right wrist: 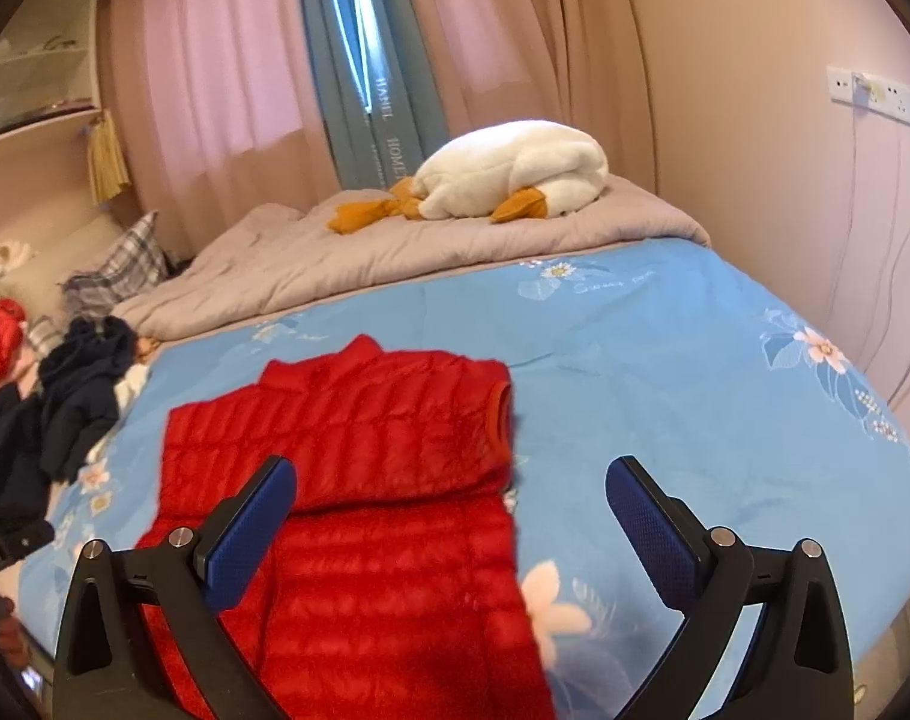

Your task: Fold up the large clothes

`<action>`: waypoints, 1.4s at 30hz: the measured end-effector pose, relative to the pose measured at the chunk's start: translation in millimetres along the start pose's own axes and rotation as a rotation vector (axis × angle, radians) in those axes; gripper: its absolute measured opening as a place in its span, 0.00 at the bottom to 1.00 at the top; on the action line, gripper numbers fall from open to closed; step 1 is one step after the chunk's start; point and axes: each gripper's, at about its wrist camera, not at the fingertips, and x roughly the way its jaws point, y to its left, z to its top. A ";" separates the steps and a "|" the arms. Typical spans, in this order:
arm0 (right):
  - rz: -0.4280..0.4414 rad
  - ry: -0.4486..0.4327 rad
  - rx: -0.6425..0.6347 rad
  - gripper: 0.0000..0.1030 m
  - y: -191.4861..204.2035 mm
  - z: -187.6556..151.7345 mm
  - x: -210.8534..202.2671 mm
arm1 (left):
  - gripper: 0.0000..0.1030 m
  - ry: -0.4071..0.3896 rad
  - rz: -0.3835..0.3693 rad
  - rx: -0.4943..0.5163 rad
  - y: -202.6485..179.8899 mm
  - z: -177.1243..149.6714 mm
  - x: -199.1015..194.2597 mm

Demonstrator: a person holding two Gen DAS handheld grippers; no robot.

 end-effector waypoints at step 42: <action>-0.031 0.289 0.184 0.97 -59.2 -146.7 10.2 | 0.99 0.277 -0.117 -0.055 33.2 -125.7 43.7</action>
